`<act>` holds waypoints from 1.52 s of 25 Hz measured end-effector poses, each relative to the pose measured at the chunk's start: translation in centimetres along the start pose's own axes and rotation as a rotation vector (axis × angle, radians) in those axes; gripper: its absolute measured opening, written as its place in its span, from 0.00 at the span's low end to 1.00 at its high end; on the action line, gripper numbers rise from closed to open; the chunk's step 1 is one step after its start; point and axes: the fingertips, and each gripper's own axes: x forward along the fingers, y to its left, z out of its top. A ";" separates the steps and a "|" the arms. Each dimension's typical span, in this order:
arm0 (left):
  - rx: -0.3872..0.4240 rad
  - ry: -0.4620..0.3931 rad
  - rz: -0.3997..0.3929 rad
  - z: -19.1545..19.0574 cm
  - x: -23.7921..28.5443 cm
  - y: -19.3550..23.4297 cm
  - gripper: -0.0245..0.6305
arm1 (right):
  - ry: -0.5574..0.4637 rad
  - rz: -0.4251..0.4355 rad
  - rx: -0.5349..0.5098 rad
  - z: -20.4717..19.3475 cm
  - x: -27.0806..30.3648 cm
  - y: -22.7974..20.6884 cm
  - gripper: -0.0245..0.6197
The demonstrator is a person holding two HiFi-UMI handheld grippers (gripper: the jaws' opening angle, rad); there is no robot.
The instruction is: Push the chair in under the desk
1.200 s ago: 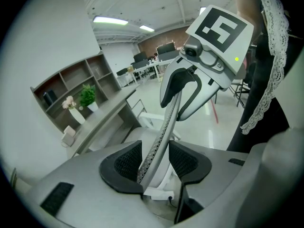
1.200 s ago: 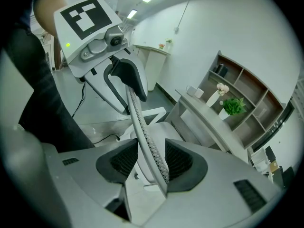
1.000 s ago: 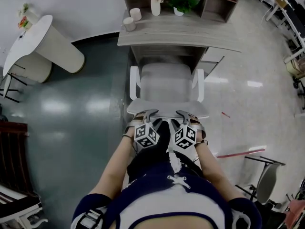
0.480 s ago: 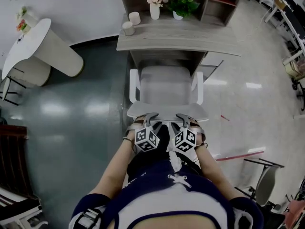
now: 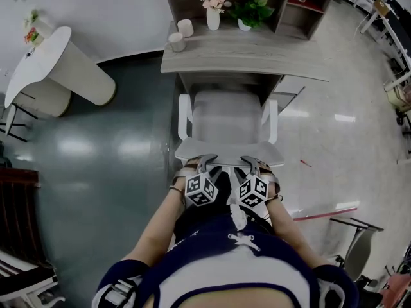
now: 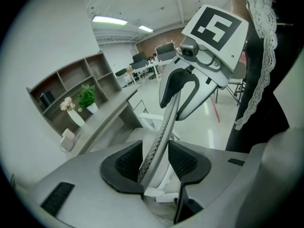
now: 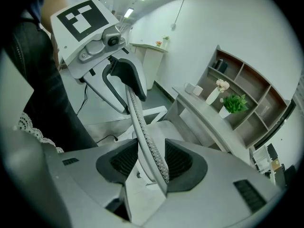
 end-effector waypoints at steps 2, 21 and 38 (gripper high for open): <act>0.002 -0.002 -0.001 0.0 0.0 0.3 0.30 | 0.000 0.003 0.001 0.2 0.1 -0.2 0.28; 0.006 -0.002 -0.006 0.4 1.9 3.7 0.30 | 0.001 0.000 0.004 0.8 2.0 -3.4 0.28; 0.021 -0.013 0.003 0.6 2.9 6.0 0.30 | -0.002 0.003 0.012 1.5 3.2 -5.6 0.28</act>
